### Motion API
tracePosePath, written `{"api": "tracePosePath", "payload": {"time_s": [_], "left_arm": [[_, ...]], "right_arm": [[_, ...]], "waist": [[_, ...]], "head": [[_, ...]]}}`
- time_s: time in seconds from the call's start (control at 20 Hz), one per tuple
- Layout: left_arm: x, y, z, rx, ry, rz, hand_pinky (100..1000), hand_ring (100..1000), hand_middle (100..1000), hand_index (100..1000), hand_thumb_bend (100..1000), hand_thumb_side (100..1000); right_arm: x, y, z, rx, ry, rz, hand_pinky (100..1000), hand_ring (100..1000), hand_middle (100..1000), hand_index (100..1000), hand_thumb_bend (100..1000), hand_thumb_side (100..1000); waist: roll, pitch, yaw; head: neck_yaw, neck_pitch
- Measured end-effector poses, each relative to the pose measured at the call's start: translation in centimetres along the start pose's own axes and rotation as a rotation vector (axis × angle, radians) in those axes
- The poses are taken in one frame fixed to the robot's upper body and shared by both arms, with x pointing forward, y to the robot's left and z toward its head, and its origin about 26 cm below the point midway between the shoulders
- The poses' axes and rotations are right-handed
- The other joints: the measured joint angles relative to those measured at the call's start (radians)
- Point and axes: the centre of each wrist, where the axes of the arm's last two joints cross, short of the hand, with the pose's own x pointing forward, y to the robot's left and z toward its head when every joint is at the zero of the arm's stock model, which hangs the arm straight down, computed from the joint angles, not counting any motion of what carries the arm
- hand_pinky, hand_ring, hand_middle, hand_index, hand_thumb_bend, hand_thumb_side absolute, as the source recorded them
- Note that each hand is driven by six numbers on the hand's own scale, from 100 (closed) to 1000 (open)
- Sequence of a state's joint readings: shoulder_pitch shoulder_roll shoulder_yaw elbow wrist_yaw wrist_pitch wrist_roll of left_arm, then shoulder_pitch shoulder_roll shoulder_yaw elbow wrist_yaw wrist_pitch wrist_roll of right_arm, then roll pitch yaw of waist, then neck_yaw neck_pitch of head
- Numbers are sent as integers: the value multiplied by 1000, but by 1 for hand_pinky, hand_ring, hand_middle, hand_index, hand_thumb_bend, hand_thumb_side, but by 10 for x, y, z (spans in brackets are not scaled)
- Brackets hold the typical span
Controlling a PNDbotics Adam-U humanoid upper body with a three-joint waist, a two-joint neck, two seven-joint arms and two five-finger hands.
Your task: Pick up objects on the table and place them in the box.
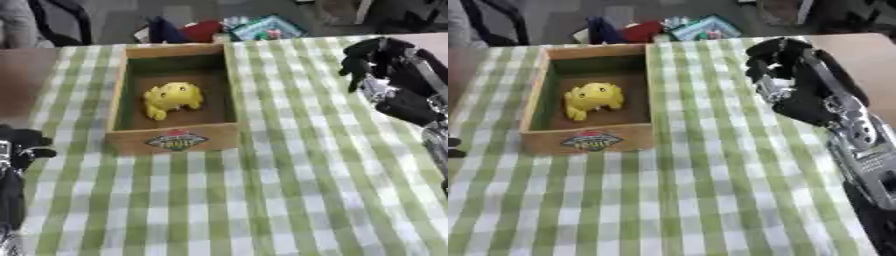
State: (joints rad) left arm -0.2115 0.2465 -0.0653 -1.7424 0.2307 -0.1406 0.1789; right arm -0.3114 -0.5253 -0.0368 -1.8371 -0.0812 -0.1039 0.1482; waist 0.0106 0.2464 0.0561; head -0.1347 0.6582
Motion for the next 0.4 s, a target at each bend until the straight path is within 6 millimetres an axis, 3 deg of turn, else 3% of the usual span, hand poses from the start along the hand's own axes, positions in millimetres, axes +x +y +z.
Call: {"api": "tracePosePath", "payload": {"time_s": [0.4], "left_arm": [[0, 0, 0, 1, -1, -1, 533, 585, 540, 471, 100, 651]], "right_arm": [[-5, 5, 7, -41, 29, -33, 414, 601, 569, 717, 100, 427]], "waist": [[4, 0, -4]], "head": [[0, 0]]}}
